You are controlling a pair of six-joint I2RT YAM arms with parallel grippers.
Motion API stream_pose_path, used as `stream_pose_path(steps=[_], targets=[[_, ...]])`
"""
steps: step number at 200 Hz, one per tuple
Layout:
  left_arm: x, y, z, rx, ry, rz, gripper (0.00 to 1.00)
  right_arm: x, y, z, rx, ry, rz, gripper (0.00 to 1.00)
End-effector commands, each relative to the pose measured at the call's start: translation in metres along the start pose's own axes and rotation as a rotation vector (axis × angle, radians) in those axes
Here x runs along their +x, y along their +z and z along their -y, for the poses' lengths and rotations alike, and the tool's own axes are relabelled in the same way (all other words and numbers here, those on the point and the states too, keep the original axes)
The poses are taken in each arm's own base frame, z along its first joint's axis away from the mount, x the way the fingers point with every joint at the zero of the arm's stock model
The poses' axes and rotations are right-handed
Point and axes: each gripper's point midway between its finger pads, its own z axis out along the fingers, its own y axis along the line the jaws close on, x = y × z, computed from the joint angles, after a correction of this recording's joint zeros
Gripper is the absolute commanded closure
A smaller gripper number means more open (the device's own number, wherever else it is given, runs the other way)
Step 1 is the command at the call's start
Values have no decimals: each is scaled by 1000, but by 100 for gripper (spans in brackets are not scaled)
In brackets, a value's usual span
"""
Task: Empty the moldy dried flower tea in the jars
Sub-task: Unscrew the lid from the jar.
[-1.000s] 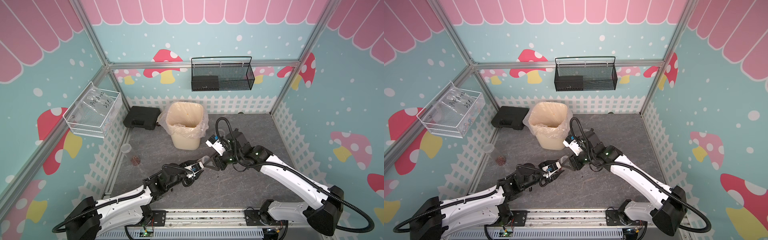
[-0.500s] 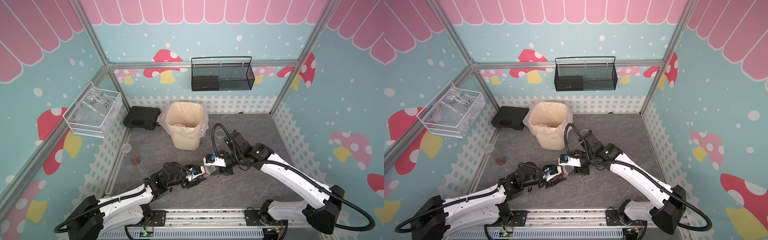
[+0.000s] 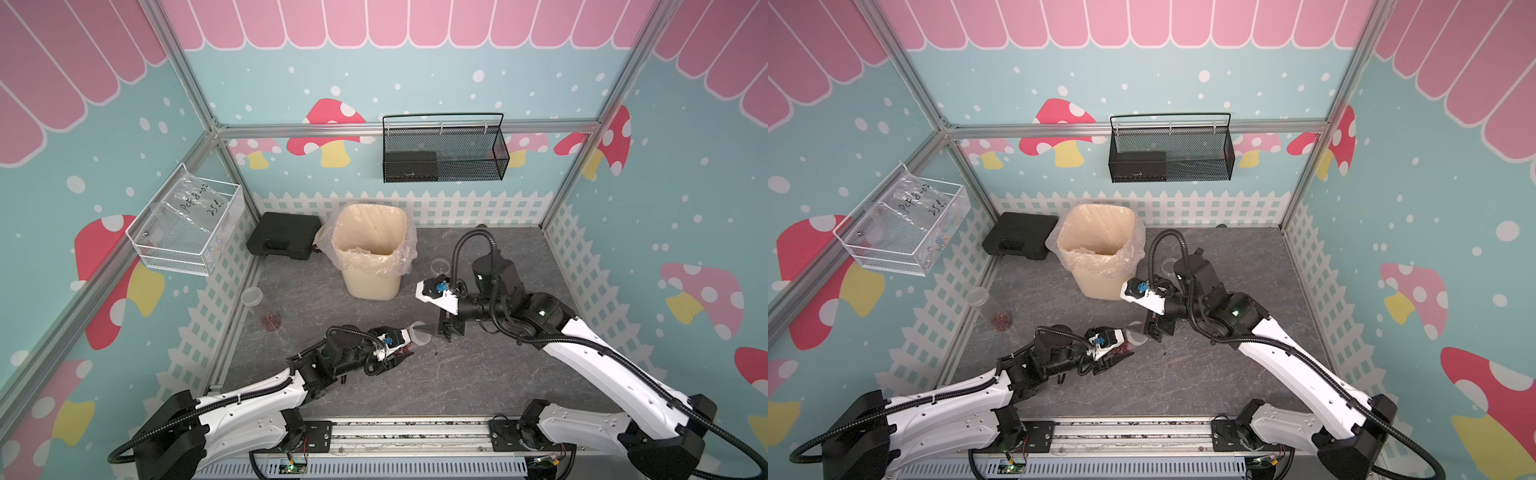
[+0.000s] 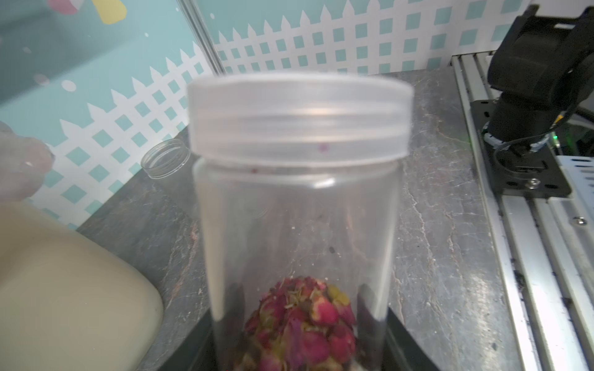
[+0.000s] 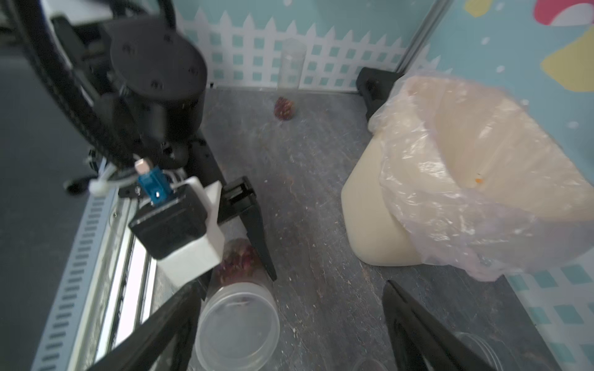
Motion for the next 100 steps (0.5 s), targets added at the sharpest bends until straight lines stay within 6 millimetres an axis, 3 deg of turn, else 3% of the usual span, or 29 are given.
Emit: stream_pose_path(steps=[1,19,43,100], targets=[[-13,-5,-23,-130,76,26,96,-2,-3,14,87,321,36,10],[-12,-7,-30,-170,90,16,96,19,-1,24,162,482,-29,10],[-11,-7,-30,-173,99,9,96,39,6,18,147,619,-108,12],[-15,-6,-28,-160,102,14,96,61,28,4,59,705,-211,21]])
